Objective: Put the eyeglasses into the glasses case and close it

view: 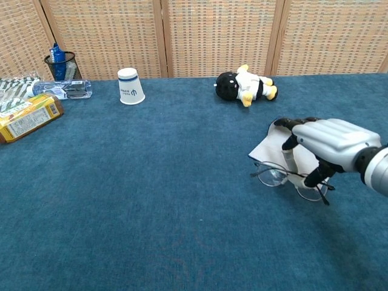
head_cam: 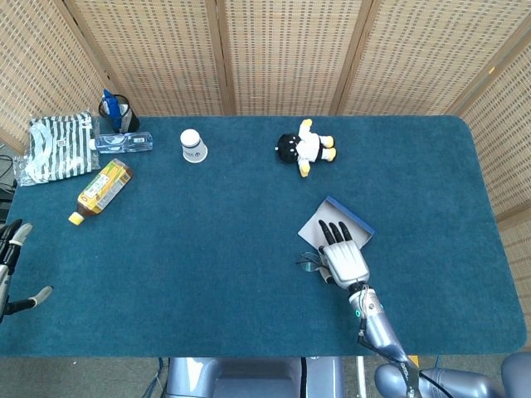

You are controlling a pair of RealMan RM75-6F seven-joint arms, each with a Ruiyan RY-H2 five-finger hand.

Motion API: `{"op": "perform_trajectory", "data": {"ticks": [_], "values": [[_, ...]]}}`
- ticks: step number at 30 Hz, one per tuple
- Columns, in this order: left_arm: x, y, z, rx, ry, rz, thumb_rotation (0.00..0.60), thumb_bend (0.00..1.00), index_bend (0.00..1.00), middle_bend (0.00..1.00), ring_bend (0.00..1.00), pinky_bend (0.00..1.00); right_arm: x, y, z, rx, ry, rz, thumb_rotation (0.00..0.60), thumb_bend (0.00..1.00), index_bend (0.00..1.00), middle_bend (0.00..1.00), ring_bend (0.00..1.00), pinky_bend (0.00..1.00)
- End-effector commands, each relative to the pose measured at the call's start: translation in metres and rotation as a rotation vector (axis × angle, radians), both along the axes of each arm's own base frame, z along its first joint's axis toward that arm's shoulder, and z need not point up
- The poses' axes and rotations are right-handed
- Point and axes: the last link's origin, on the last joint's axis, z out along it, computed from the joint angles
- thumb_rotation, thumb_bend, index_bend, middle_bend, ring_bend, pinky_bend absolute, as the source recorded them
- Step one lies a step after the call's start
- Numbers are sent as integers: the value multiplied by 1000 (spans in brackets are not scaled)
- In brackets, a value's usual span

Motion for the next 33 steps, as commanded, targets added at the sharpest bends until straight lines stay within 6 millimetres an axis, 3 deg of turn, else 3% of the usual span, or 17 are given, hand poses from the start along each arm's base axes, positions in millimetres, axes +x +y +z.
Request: {"op": "perform_trajectory", "data": {"ticks": [1, 7, 13, 22, 33], "values": [[0, 0, 1, 3, -3, -2, 600, 0, 0, 0, 0, 0, 16, -16, 11, -36, -15, 10, 600, 466, 629, 0, 0, 0], [0, 0, 1, -1, -8, -1, 600, 0, 0, 0, 0, 0, 36, -52, 24, -100, -21, -15, 600, 466, 629, 0, 0, 0], [-3, 3, 3, -1, -18, 12, 600, 0, 0, 0, 0, 0, 30, -79, 20, -132, 41, -70, 600, 466, 629, 0, 0, 0], [-6, 8, 2, -16, -17, 31, 600, 0, 0, 0, 0, 0, 14, -82, -4, -109, 82, -112, 600, 466, 629, 0, 0, 0], [-8, 10, 2, -20, -22, 40, 600, 0, 0, 0, 0, 0, -6, -86, -11, -127, 123, -138, 600, 466, 629, 0, 0, 0]]}}
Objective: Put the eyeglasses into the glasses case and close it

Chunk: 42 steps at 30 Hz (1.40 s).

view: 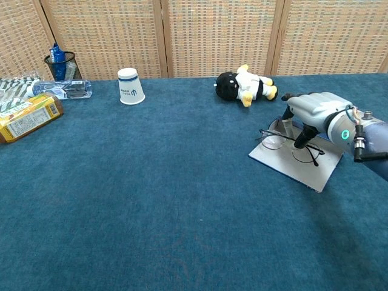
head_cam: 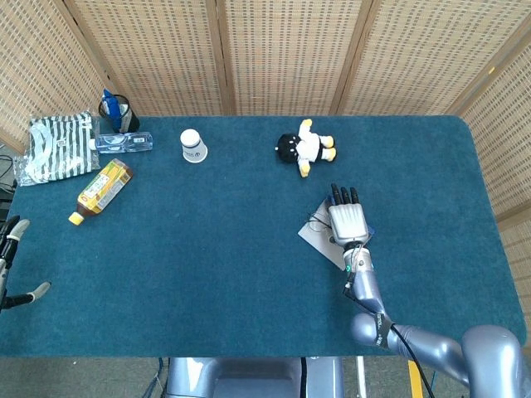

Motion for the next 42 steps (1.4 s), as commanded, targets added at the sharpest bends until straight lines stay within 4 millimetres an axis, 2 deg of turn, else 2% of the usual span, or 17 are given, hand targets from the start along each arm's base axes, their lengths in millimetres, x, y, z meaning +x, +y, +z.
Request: {"op": "perform_trajectory", "data": {"ticks": [1, 21, 26, 30, 33, 42], "values": [[0, 0, 0, -3, -2, -1, 600, 0, 0, 0, 0, 0, -5, 0, -1, -3, 22, 1, 600, 466, 629, 0, 0, 0], [0, -1, 2, -18, -20, -6, 600, 0, 0, 0, 0, 0, -24, -7, 7, -43, 46, -54, 600, 466, 621, 0, 0, 0], [1, -2, 3, -18, -21, -7, 600, 0, 0, 0, 0, 0, -23, -8, 8, -58, 40, -44, 600, 457, 511, 0, 0, 0], [0, -1, 2, -24, -20, -6, 600, 0, 0, 0, 0, 0, -24, -8, 10, -67, 49, -25, 600, 274, 349, 0, 0, 0], [0, -1, 2, -27, -22, -5, 600, 0, 0, 0, 0, 0, -25, -8, 10, -81, 54, -9, 600, 260, 269, 0, 0, 0], [2, -3, 2, -25, -23, -17, 600, 0, 0, 0, 0, 0, -21, -4, 14, -105, 45, 5, 600, 260, 200, 0, 0, 0]]}}
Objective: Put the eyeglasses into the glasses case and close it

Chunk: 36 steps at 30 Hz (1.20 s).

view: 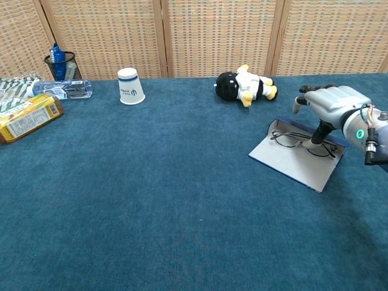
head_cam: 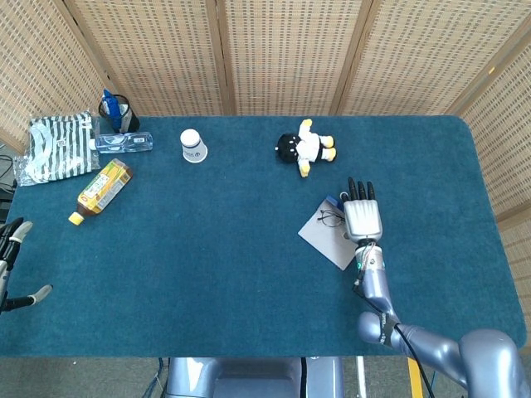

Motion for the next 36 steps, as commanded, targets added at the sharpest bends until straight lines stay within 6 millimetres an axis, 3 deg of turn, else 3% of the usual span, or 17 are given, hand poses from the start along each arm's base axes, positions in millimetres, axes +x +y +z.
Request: {"op": "perform_trajectory", "data": {"ticks": [1, 6, 11, 19, 24, 36], "values": [[0, -1, 0, -1, -1, -3, 600, 0, 0, 0, 0, 0, 3, 3, 4, -14, -6, 17, 600, 260, 195, 0, 0, 0], [1, -2, 1, 0, -6, -11, 600, 0, 0, 0, 0, 0, 20, 18, 12, -30, -83, 76, 600, 260, 194, 0, 0, 0], [2, -4, 2, 3, -10, -19, 600, 0, 0, 0, 0, 0, 38, 43, 17, 17, -158, 112, 600, 260, 301, 0, 0, 0], [3, -7, 3, 3, -13, -30, 600, 0, 0, 0, 0, 0, 46, 72, -3, 107, -135, 75, 600, 311, 357, 0, 0, 0], [3, -8, 4, 8, -16, -33, 600, 0, 0, 0, 0, 0, 49, 76, -19, 113, -126, 52, 600, 311, 357, 0, 0, 0], [2, -6, 5, 8, -20, -26, 600, 0, 0, 0, 0, 0, 36, 70, -35, 87, -62, 38, 600, 311, 357, 0, 0, 0]]}}
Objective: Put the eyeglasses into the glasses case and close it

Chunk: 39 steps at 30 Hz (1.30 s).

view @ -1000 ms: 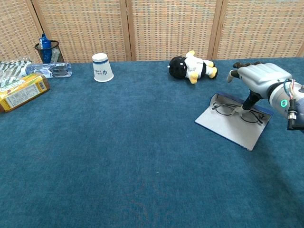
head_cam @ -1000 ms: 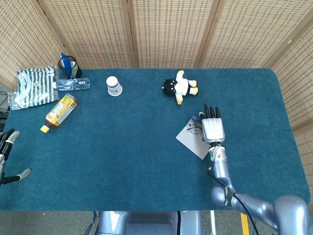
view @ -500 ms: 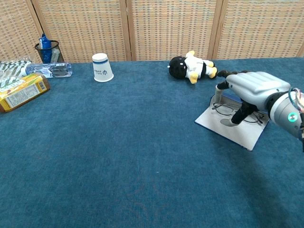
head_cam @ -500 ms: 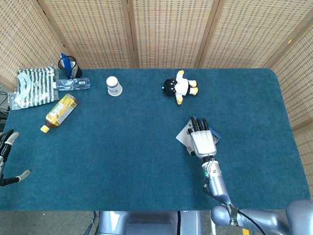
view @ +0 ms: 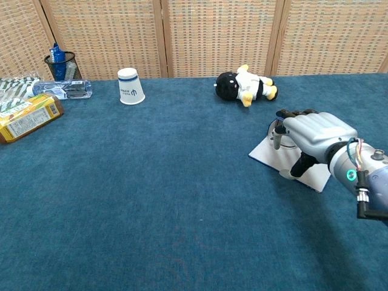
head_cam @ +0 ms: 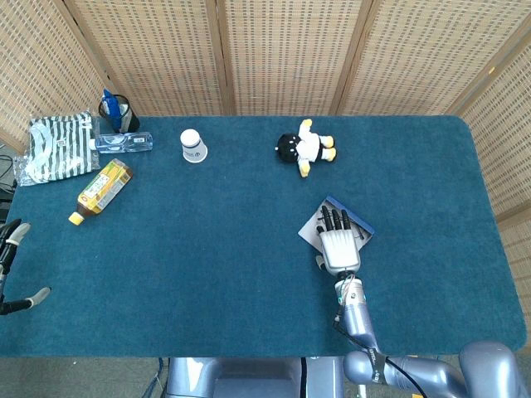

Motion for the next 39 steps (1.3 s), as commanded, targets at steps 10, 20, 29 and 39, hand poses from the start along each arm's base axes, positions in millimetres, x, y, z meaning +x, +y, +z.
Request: {"op": "perform_trajectory", "data": {"ticks": [10, 20, 29, 39], "values": [[0, 1, -1, -2, 7, 4, 600, 0, 0, 0, 0, 0, -5, -1, -7, 11, -14, -20, 600, 311, 357, 0, 0, 0], [0, 1, -2, -2, 12, 5, 600, 0, 0, 0, 0, 0, -13, -3, -10, 11, 8, -32, 600, 311, 357, 0, 0, 0], [0, 1, -3, -3, 13, 5, 600, 0, 0, 0, 0, 0, -17, -3, -12, 10, 26, -33, 600, 402, 365, 0, 0, 0], [0, 1, -3, -4, 13, 4, 600, 0, 0, 0, 0, 0, -22, -6, -12, -14, 58, -23, 600, 541, 384, 0, 0, 0]]}}
